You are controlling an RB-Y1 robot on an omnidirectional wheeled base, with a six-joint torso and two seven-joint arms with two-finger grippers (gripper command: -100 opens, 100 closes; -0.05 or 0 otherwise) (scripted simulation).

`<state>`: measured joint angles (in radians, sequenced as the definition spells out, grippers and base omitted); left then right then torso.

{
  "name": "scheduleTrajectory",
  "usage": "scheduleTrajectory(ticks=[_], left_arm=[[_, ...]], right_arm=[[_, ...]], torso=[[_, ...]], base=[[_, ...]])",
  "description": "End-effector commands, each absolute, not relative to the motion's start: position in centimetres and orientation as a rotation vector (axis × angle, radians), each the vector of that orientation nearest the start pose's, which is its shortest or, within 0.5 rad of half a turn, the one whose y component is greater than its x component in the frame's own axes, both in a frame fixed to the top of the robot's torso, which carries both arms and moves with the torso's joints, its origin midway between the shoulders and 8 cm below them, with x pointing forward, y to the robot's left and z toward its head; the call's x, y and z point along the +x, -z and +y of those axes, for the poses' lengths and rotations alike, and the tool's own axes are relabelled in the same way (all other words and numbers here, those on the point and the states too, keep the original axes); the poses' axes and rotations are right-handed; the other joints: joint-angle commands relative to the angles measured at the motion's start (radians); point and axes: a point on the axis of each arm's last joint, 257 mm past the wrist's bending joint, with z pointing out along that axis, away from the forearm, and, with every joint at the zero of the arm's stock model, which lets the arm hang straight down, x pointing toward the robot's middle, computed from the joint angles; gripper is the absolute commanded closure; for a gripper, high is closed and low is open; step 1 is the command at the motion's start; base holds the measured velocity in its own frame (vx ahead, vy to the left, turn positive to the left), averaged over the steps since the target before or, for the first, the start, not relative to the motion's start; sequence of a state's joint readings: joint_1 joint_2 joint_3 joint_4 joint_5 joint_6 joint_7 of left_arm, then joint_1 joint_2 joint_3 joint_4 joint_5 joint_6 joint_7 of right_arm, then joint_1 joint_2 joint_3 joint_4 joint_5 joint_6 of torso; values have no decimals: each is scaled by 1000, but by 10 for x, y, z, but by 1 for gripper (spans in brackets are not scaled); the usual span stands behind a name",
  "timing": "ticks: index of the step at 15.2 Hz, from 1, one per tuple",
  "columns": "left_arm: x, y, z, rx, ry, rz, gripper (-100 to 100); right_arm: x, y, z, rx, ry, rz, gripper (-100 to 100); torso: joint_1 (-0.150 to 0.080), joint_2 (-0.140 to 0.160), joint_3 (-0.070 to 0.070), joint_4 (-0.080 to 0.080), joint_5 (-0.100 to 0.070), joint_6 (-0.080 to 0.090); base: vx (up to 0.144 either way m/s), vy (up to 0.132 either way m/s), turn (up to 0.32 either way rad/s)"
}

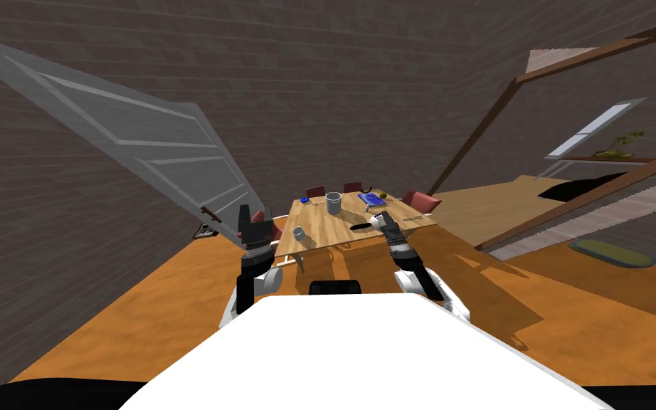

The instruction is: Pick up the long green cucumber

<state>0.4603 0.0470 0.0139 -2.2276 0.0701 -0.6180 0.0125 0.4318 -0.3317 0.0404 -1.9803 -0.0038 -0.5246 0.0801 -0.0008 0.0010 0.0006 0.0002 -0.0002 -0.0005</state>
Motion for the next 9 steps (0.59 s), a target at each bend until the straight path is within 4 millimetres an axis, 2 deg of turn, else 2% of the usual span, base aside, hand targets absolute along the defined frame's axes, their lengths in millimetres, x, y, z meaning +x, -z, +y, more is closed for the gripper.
scheduleTrajectory(ticks=[1,2,4,7,9], left_arm=[[335,-36,283,-590,1379,530,0],[335,-36,283,-590,1379,530,0],[335,-36,283,-590,1379,530,0],[335,-36,283,-590,1379,530,0],[335,-36,283,-590,1379,530,0]], right_arm=[[397,104,-264,536,-1164,1086,-100],[399,121,-262,498,-1118,1151,-100],[401,130,-266,512,-1109,1167,-100],[403,171,-267,431,-1002,1308,-100],[403,186,-274,452,-984,1334,-100]], torso=[[0,0,0,0,0,0],[0,0,0,0,0,0],[0,0,0,0,0,0],[0,0,0,0,0,0],[0,0,0,0,0,0]], base=[[-14,2,78],[-19,9,209],[-18,5,146],[-19,13,242],[-16,8,159]])
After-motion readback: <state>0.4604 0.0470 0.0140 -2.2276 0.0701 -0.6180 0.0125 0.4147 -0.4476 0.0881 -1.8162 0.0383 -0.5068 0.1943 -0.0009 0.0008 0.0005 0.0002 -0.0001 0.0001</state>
